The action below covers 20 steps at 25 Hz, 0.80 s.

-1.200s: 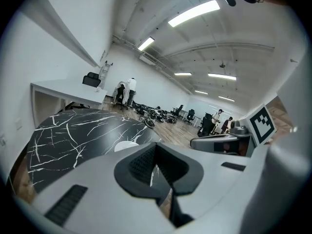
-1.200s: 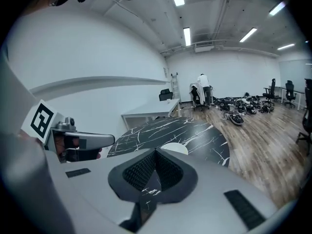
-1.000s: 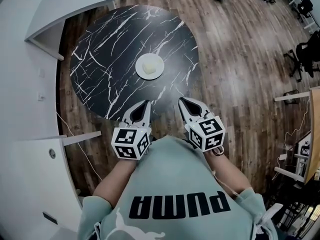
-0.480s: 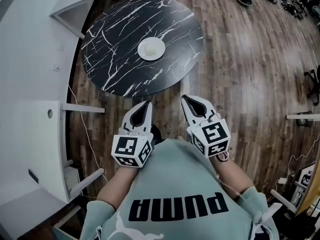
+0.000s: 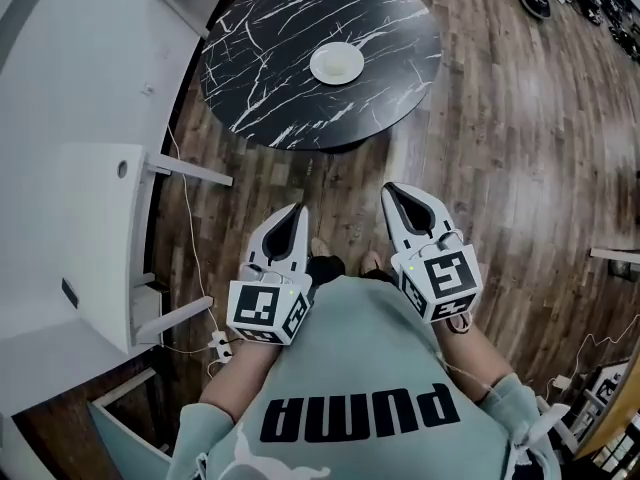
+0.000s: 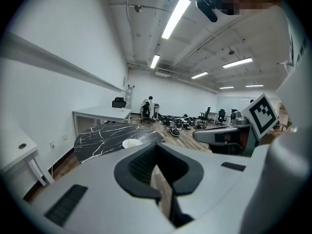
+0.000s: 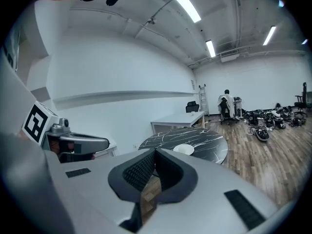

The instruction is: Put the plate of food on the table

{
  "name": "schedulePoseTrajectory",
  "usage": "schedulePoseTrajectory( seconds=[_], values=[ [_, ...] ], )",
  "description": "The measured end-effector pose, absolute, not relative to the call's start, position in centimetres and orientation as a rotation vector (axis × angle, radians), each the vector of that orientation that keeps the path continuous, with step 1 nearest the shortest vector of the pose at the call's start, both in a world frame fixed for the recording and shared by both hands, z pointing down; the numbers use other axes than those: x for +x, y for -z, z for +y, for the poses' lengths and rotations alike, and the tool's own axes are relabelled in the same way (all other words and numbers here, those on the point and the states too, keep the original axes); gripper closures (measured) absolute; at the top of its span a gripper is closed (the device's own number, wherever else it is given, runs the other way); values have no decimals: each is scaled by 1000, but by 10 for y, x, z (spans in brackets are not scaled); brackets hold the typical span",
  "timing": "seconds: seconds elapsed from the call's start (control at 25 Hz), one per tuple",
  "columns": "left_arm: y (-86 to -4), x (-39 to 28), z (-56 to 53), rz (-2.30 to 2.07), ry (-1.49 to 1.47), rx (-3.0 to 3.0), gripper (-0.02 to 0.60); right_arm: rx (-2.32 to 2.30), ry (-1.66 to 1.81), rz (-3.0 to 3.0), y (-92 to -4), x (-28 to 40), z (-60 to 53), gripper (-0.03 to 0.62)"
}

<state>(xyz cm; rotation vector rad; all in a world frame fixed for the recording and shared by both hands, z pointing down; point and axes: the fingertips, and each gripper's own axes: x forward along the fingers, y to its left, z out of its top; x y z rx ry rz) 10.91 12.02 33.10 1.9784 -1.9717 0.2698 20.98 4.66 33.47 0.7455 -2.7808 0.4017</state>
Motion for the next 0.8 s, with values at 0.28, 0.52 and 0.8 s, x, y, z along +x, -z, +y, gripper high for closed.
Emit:
schedulePoseTrajectory(
  seconds=[0.28, 0.52, 0.8],
  values=[
    [-338, 126, 142, -1889, -286, 2013, 575, 779, -332, -2765, -328, 219, 74, 585],
    [-375, 140, 146, -1843, -292, 1977, 575, 800, -344, -2679, -369, 237, 85, 586],
    [-383, 139, 153, -1835, -277, 1950, 575, 799, -313, -2674, -372, 239, 90, 586]
  ],
)
